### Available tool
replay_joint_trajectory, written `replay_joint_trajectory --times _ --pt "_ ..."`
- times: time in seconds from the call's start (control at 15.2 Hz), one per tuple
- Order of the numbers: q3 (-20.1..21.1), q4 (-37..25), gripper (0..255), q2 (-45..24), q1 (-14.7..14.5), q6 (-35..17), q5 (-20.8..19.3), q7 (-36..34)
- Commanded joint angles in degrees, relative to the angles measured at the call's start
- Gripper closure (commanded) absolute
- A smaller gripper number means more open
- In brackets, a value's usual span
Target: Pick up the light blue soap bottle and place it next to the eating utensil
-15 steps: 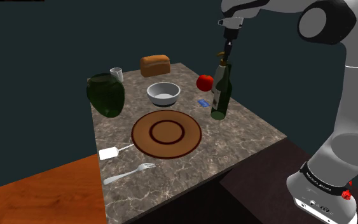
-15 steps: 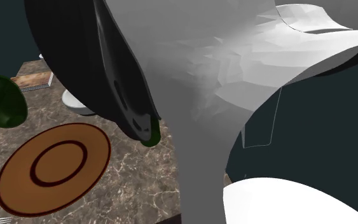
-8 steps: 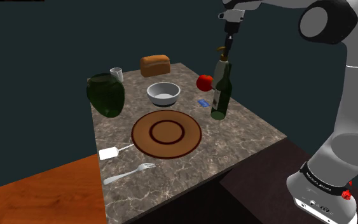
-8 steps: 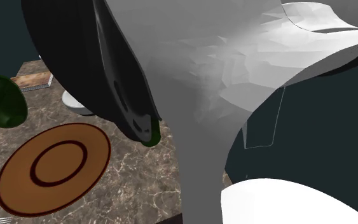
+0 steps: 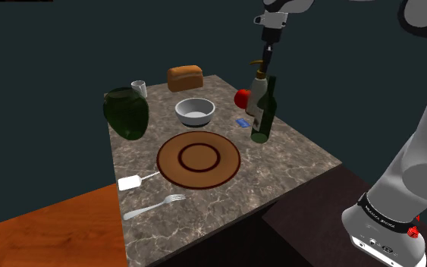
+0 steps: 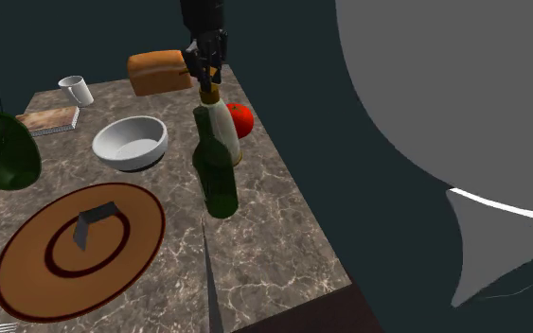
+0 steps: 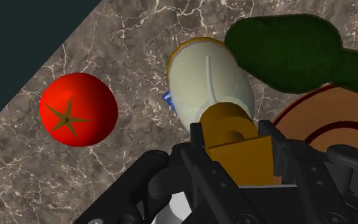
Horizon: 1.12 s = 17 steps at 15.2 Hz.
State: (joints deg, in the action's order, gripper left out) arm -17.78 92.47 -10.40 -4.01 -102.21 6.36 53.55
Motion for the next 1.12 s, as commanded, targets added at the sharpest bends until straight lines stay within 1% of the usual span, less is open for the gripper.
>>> replay_joint_trajectory --times 0.0,0.26,0.53,1.06 --pt "1.0 4.4 255 3.3 -2.0 -1.5 -1.1 -3.1" --pt "3.3 10.4 255 8.2 -5.1 -3.1 -2.7 -8.5" --pt "5.9 15.1 255 12.2 -7.8 -4.3 -3.6 -14.1" --pt "11.9 21.3 255 17.4 -12.8 -5.7 -4.2 -25.2"
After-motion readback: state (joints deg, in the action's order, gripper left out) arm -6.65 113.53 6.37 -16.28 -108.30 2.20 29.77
